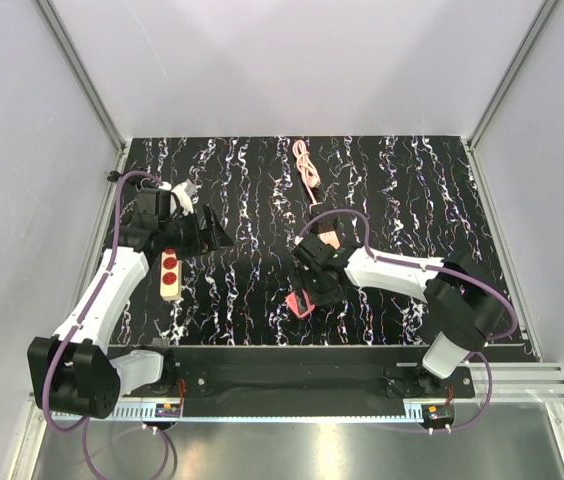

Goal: Insert the plug

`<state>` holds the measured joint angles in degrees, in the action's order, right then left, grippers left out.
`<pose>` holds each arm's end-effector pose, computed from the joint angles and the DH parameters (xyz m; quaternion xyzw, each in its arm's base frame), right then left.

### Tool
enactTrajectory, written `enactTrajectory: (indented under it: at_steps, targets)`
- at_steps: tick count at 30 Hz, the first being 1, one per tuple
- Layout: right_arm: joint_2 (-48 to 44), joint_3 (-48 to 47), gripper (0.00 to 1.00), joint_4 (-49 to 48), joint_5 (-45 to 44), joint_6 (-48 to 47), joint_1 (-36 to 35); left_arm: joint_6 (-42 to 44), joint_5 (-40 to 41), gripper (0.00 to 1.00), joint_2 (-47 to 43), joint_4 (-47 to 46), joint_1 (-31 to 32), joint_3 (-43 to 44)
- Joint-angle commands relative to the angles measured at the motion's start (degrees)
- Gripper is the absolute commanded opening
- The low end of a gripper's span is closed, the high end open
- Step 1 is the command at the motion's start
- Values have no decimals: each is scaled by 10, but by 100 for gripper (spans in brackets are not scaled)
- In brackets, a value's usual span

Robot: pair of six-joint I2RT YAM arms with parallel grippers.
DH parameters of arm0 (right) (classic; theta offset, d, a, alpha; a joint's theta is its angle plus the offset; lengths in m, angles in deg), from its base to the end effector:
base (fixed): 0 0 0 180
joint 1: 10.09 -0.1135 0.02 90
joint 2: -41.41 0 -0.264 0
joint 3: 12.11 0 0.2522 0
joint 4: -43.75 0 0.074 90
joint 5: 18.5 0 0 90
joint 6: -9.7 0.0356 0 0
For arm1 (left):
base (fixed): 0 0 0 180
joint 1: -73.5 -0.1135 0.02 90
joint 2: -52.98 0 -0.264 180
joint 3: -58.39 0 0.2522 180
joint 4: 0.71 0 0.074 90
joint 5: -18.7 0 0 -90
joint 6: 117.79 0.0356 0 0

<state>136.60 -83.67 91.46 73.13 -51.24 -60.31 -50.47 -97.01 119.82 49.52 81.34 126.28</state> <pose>0.1976 0.2389 0.1715 -0.1834 0.9695 0.1142 0.1159 0.2333 -0.0477 0.2806 -0.0411 0.9161 -0.2907 0.2731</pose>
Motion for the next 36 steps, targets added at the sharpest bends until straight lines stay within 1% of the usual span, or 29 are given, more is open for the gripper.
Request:
enactTrajectory:
  at_steps: [1, 4, 7, 10, 15, 17, 18, 20, 21, 22, 25, 32, 36]
  targets:
    - [-1, 8, 79, -49, 24, -37, -1, 2, -33, 91, 2, -18, 2, 1]
    - [11, 17, 77, -82, 54, -45, -1, -8, -40, 91, 1, -28, 2, -3]
    - [22, 26, 75, -103, 59, -42, -2, -16, -39, 91, -7, -36, 2, -3]
    - [23, 37, 73, -105, 37, -37, -5, -23, -39, 91, -14, -36, 1, 0]
    - [23, 49, 64, -107, -5, -53, -11, -33, -30, 91, -12, -40, 1, 0]
    - [23, 49, 60, -106, -13, -63, -24, -39, -20, 91, -10, -40, 1, -4]
    - [22, 49, 60, -107, -36, -65, -30, -42, -19, 90, -11, -42, 0, -7]
    - [19, 49, 59, -106, -52, -69, -52, -46, -17, 90, -12, -43, 0, -10]
    - [18, 50, 60, -106, -73, -69, -60, -46, -15, 90, -12, -44, 0, -11]
    - [18, 51, 63, -105, -79, -68, -65, -47, -14, 90, -12, -45, 0, -13]
    - [27, 52, 69, -101, -92, -67, -74, -48, -11, 90, -10, -47, -1, -16]
    - [26, 43, 73, -96, -109, -84, -84, -44, -12, 90, 9, -49, -5, -14]
    - [29, 36, 73, -93, -110, -94, -86, -43, -13, 90, 23, -51, -6, -10]
